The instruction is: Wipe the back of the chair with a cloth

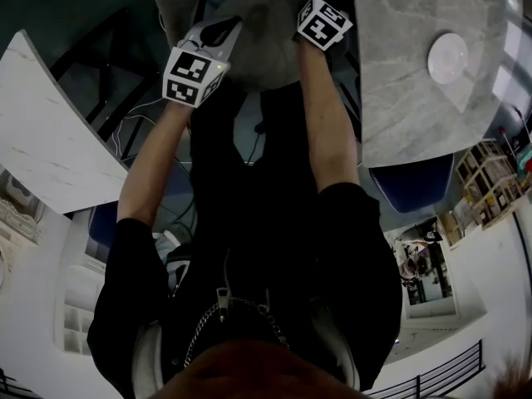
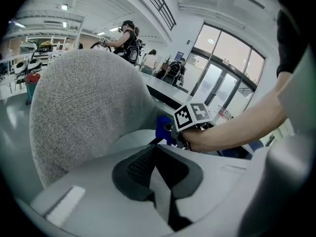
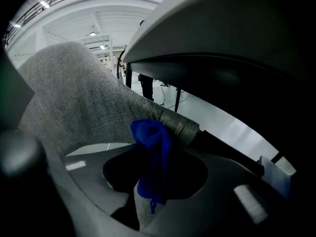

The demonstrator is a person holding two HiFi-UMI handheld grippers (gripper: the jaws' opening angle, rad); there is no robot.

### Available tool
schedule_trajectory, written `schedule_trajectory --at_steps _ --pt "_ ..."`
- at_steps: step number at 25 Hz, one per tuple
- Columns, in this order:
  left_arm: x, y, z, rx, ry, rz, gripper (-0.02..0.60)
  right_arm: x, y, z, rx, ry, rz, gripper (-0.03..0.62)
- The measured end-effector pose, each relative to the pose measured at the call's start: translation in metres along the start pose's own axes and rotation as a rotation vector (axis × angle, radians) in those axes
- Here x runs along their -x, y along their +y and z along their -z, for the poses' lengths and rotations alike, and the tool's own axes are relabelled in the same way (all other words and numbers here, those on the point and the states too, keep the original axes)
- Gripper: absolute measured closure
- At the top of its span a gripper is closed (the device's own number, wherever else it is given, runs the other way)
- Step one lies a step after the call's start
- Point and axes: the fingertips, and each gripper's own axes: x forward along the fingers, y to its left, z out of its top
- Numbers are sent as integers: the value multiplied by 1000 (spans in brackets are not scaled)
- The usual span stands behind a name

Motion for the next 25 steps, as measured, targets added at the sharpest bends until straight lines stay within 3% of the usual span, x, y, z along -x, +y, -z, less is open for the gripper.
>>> schedule_trajectory --at_steps 5,8,12,16,21,25 --pt "15 3 6 31 -15 -45 571 5 0 5 -17 3 14 491" --pt "30 9 16 64 -21 -89 571 8 28 9 71 -10 -87 494" --pt "50 15 40 119 -16 -155 571 18 80 29 255 -7 -261 495" --pt "74 24 67 182 -19 -214 571 47 144 75 485 24 -463 494" --pt "106 21 98 281 -43 -316 571 105 215 151 845 52 -824 494" --pt "124 17 115 333 -67 -376 571 147 241 203 1150 40 -1072 494"
